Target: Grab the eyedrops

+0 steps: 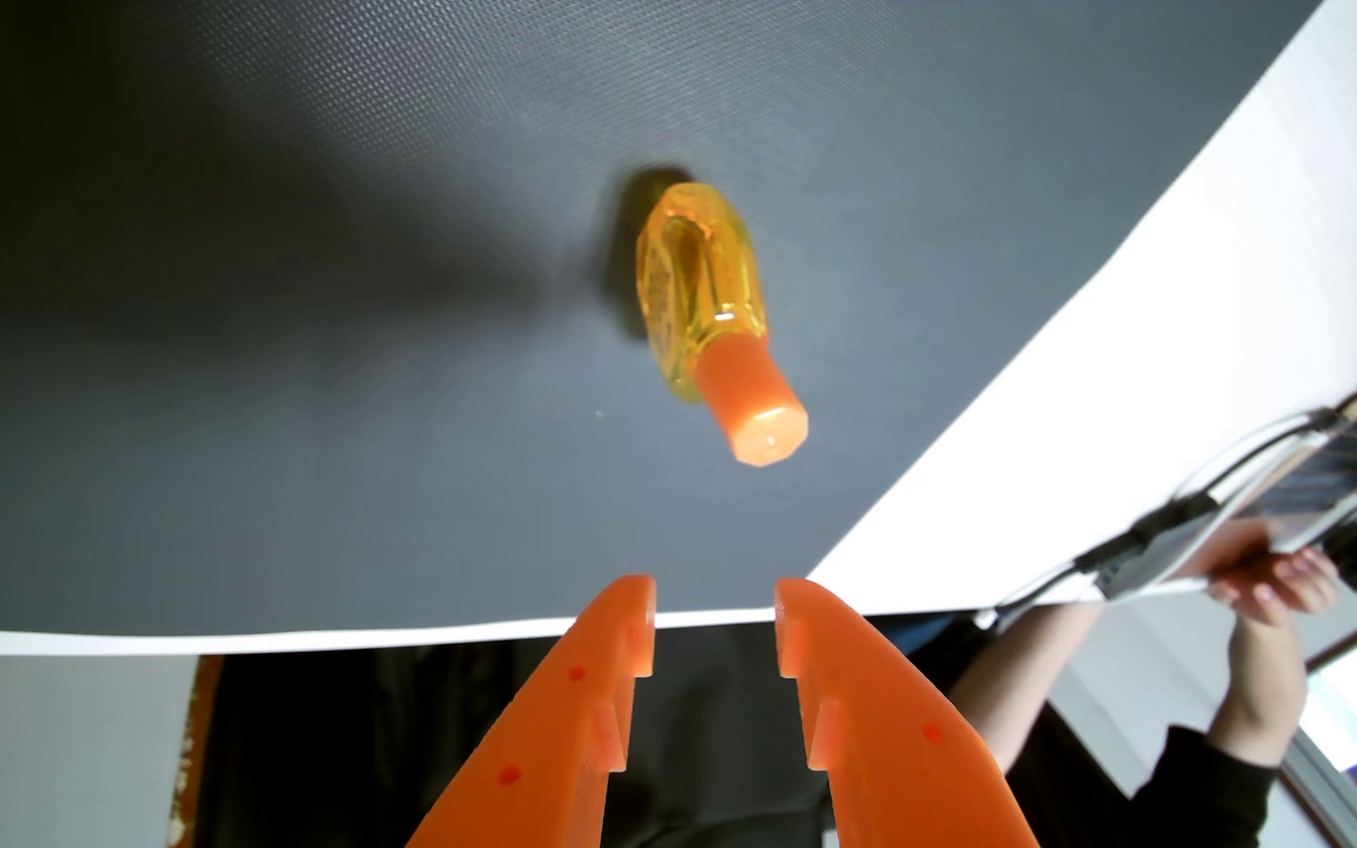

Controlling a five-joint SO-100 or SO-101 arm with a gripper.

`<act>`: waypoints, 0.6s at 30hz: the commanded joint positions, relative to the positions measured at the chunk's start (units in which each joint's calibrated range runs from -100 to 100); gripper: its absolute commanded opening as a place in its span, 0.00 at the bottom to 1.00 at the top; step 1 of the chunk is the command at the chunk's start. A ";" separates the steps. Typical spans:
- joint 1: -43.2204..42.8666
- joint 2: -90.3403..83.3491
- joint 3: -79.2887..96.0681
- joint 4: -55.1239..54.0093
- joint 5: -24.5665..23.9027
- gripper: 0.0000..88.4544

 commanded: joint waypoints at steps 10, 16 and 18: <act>0.32 7.20 -16.72 8.75 1.37 0.11; -0.10 11.79 -17.17 6.58 1.11 0.17; -0.18 12.81 -18.25 6.93 1.11 0.18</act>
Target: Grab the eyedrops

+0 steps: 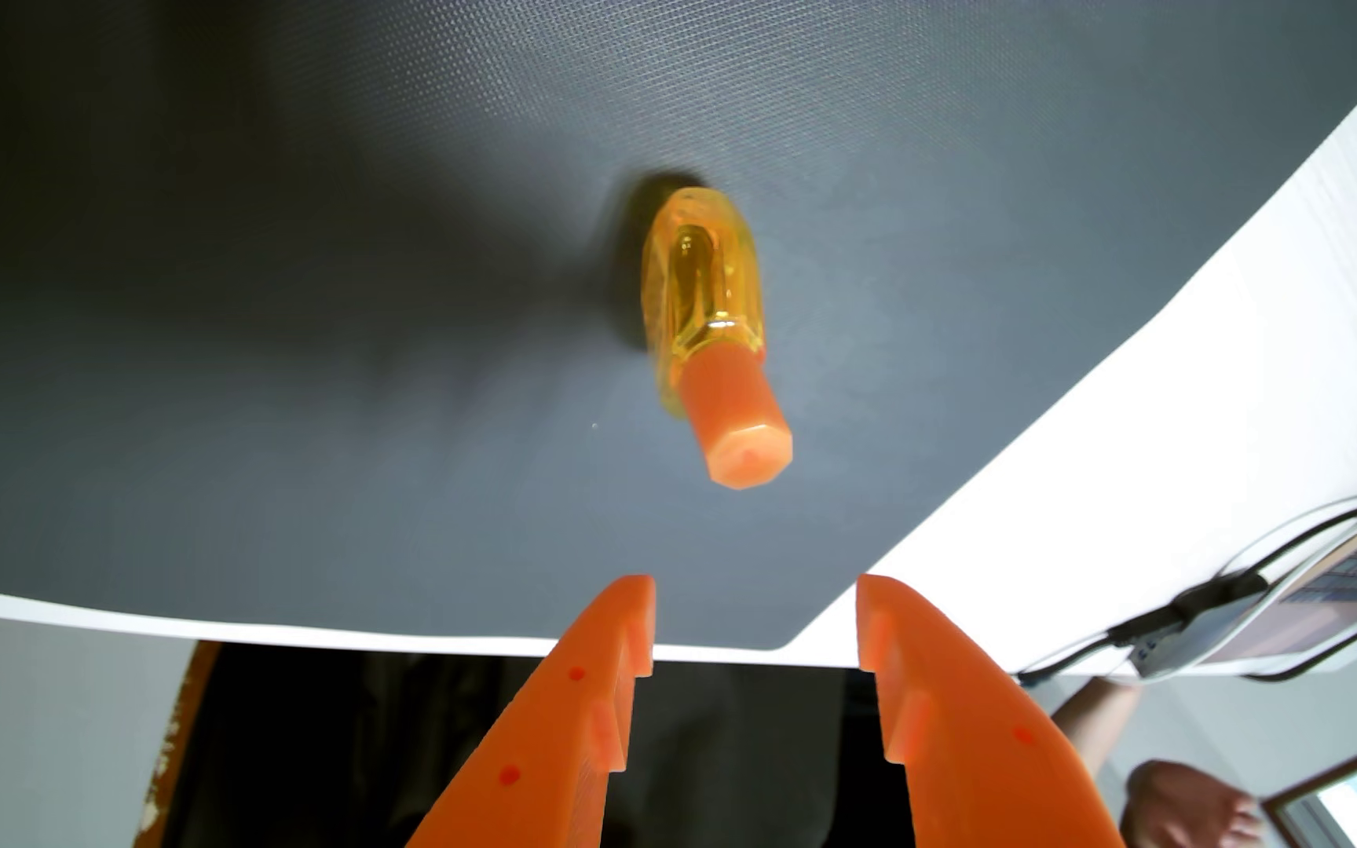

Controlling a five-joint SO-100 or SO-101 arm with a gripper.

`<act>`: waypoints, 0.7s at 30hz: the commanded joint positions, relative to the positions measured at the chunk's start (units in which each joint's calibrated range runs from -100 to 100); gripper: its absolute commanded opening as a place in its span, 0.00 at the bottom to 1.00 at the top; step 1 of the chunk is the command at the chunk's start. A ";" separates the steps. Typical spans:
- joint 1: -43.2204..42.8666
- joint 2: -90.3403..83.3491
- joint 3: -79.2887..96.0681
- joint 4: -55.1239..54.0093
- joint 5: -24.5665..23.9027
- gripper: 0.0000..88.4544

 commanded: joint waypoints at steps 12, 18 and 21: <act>-0.18 3.83 -1.29 -0.48 -0.30 0.18; -1.01 4.17 -0.56 -0.48 -0.46 0.18; -1.43 4.25 -0.38 -0.48 -1.09 0.18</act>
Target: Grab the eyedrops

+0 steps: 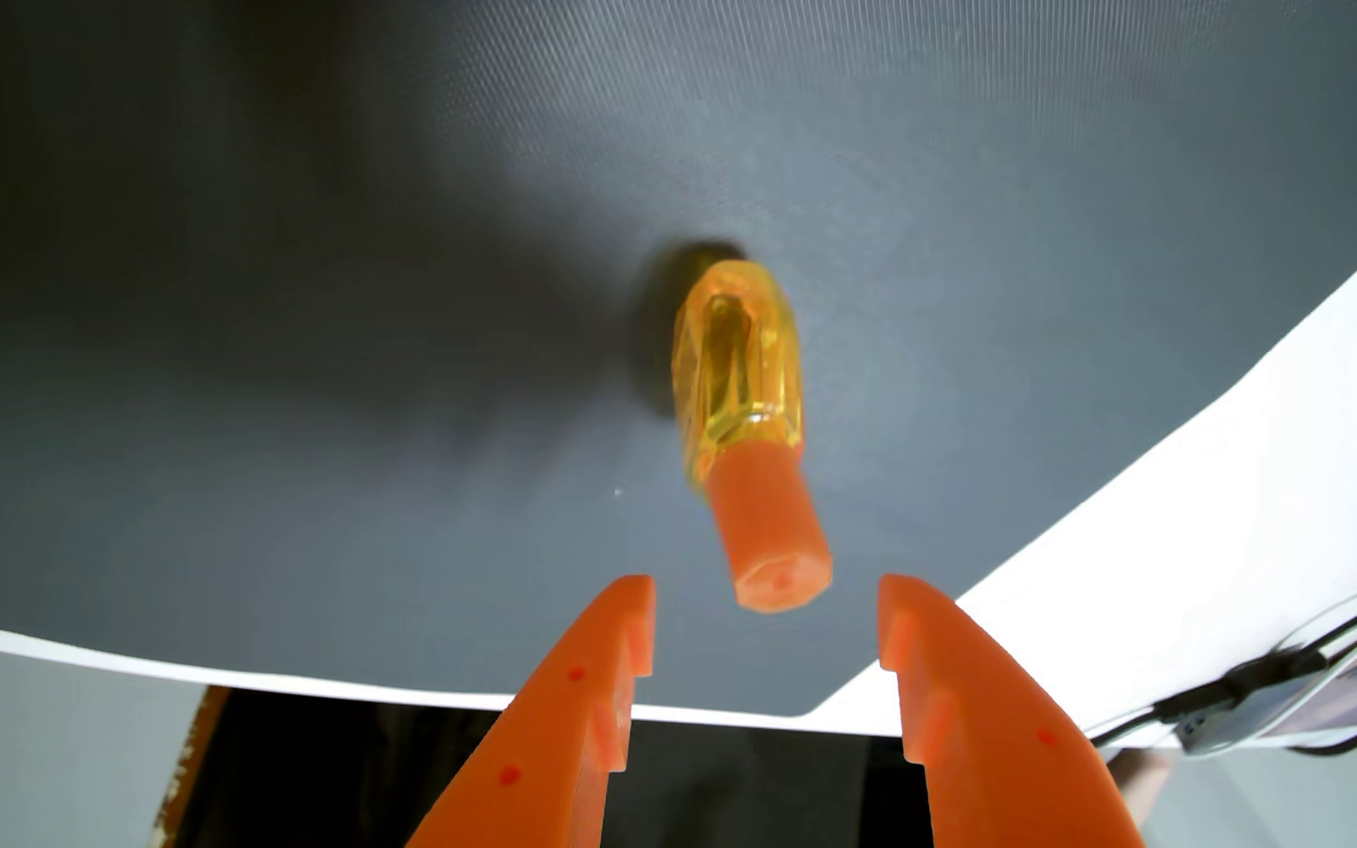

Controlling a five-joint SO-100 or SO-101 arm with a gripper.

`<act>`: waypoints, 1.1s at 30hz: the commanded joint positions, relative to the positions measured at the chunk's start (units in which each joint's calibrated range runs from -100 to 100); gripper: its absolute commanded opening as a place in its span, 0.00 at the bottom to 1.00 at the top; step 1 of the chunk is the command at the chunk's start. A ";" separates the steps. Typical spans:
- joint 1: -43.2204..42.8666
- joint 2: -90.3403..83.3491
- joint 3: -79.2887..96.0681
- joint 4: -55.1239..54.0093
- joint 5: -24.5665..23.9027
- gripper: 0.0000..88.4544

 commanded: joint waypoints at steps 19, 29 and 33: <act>-2.37 -0.41 10.06 -11.47 -3.76 0.18; -2.13 -0.16 12.40 -11.47 -5.70 0.18; -1.88 2.39 11.32 -11.47 -6.64 0.18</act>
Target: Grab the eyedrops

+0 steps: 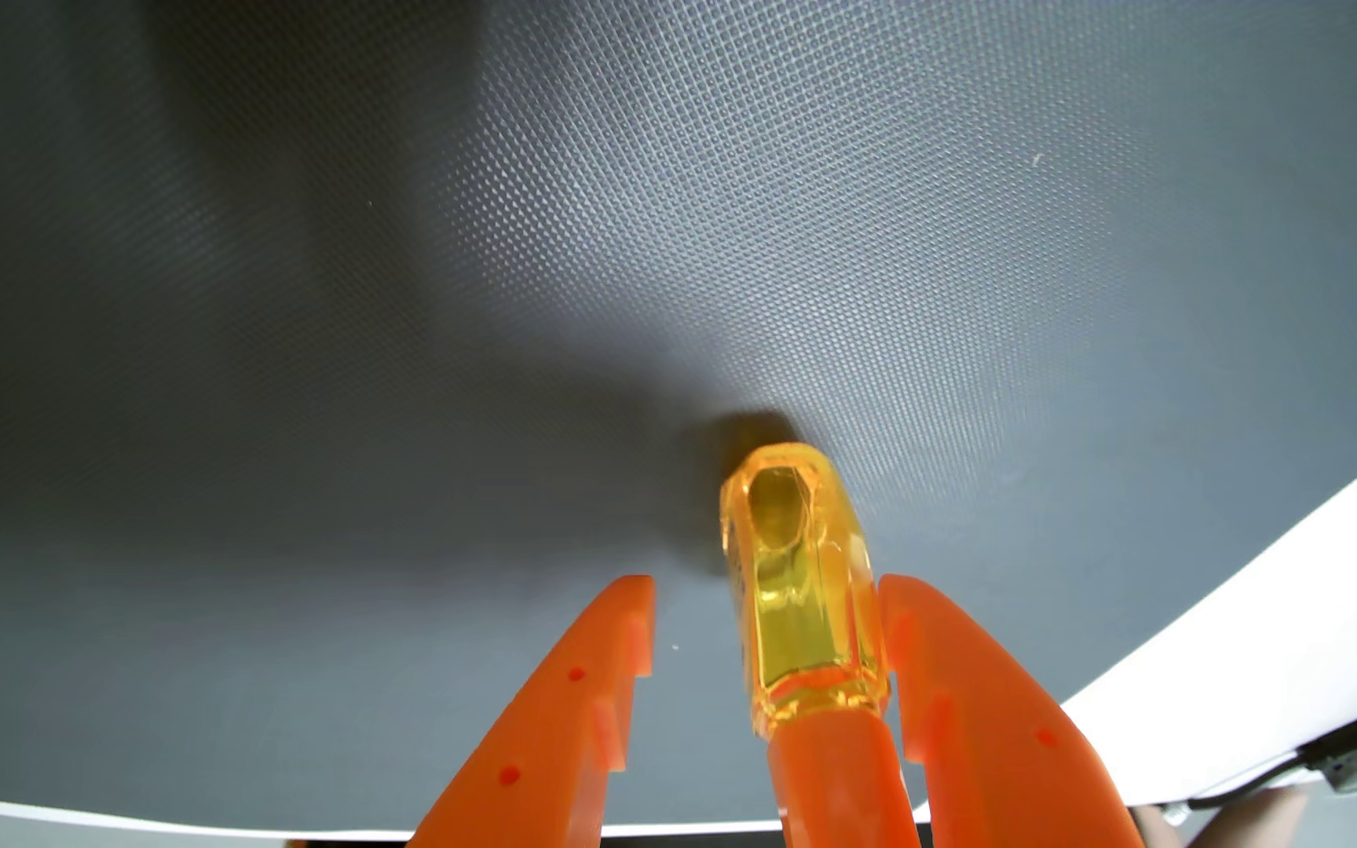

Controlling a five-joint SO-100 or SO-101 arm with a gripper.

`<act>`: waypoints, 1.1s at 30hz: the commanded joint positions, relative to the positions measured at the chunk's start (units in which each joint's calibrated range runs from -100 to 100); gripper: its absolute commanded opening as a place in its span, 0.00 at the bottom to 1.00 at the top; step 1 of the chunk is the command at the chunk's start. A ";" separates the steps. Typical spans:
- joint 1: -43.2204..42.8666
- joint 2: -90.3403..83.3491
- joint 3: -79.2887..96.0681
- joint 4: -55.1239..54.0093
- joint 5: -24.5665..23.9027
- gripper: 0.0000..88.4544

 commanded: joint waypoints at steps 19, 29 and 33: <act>0.57 11.14 -13.92 5.14 -0.78 0.05; 0.74 10.12 -16.81 5.66 -0.57 0.13; 0.82 8.08 -16.72 4.97 -0.25 0.13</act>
